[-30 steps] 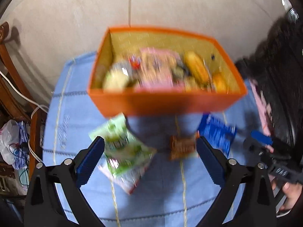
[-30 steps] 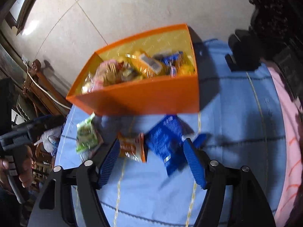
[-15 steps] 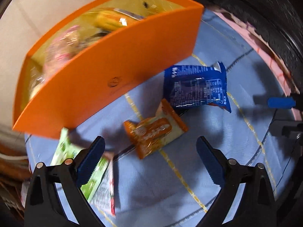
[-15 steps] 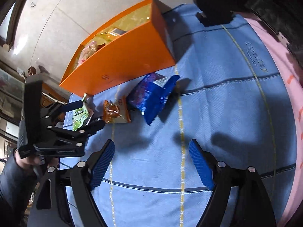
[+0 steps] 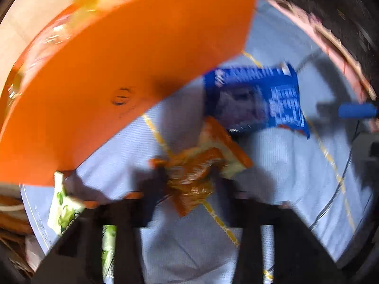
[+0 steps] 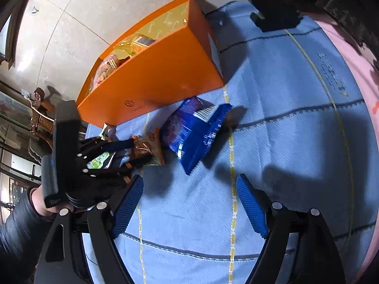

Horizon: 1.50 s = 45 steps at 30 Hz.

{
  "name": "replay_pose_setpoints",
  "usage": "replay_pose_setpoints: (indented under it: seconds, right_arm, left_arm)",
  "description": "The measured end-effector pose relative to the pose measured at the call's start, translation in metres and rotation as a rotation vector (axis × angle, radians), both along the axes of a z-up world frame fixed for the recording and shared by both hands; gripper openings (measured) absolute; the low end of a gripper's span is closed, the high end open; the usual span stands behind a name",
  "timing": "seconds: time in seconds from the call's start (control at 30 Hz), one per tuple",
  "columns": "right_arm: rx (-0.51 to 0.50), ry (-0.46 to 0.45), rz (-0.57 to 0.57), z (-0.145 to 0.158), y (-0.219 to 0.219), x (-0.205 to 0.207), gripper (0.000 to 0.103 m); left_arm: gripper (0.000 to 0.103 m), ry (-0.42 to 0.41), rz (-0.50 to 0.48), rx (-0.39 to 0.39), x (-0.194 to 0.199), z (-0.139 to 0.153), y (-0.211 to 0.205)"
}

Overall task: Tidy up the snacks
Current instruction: 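Grasp the small orange snack pack with the left tool and lift it, then grasp the blue pack with the right tool while the left tool holds the orange pack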

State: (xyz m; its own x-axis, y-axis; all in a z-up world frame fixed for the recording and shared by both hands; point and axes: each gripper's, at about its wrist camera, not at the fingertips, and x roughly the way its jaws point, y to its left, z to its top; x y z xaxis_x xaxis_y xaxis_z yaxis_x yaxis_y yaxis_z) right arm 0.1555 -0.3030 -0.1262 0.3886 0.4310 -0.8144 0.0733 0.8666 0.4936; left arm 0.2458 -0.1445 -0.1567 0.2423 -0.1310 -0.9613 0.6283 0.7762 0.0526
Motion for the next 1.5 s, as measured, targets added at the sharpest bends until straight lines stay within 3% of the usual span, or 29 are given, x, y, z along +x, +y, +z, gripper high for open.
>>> replay_pose_setpoints:
  seconds: [0.07, 0.33, 0.37, 0.4, 0.47, 0.5, 0.67, 0.77, 0.83, 0.87, 1.07, 1.1, 1.3, 1.4, 1.5]
  right_arm:
    - [-0.025, -0.002, 0.013, 0.002, 0.004, 0.003, 0.081]
    - [-0.072, -0.011, 0.058, 0.011, 0.015, 0.007, 0.082]
    - [-0.07, -0.009, 0.058, 0.01, 0.015, 0.006, 0.082]
    - [-0.065, -0.005, 0.057, 0.009, 0.014, 0.005, 0.082]
    - [-0.059, 0.002, 0.055, 0.007, 0.013, 0.002, 0.082]
    - [-0.056, 0.007, 0.051, 0.005, 0.012, 0.001, 0.082]
    - [-0.041, 0.02, 0.03, 0.001, 0.003, -0.001, 0.082]
    - [-0.041, 0.019, 0.022, 0.001, -0.001, 0.0, 0.082]
    - [-0.038, 0.02, 0.019, 0.001, -0.003, 0.002, 0.082]
    - [-0.036, 0.021, 0.017, 0.0, -0.004, 0.003, 0.082]
    - [-0.039, 0.01, 0.032, 0.003, 0.004, 0.01, 0.082]
    - [-0.056, 0.001, 0.045, 0.006, 0.008, 0.012, 0.082]
    - [-0.159, -0.013, 0.139, 0.013, 0.029, 0.028, 0.082]
    - [-0.264, -0.057, 0.195, 0.023, 0.042, 0.042, 0.082]
    - [-0.363, -0.085, 0.335, 0.026, 0.061, 0.061, 0.082]
  left_arm:
    - [0.001, 0.045, 0.048, -0.038, 0.007, 0.003, 0.015]
    - [0.005, 0.053, 0.045, -0.048, 0.001, 0.008, 0.02]
    - [0.015, 0.043, 0.022, -0.035, -0.001, 0.011, 0.015]
    - [0.032, 0.013, -0.017, -0.016, -0.005, 0.014, 0.009]
    - [0.052, -0.059, -0.092, 0.022, -0.009, 0.02, -0.003]
    - [0.057, -0.071, -0.116, 0.03, -0.008, 0.022, -0.006]
    - [0.057, -0.012, -0.236, 0.074, 0.0, 0.011, -0.025]
    - [0.057, 0.072, -0.282, 0.072, -0.006, -0.002, -0.031]
    - [0.051, 0.093, -0.311, 0.098, -0.015, -0.012, -0.033]
    - [0.043, 0.082, -0.31, 0.071, -0.017, -0.009, -0.03]
    - [0.036, 0.079, -0.132, 0.0, -0.003, 0.012, 0.002]
    - [0.035, 0.082, -0.1, -0.027, -0.003, 0.021, 0.028]
    - [0.035, 0.062, 0.061, -0.113, -0.01, 0.061, 0.07]
    - [0.035, 0.098, 0.149, -0.166, -0.022, 0.069, 0.095]
    - [0.035, 0.133, 0.216, -0.207, -0.041, 0.067, 0.117]
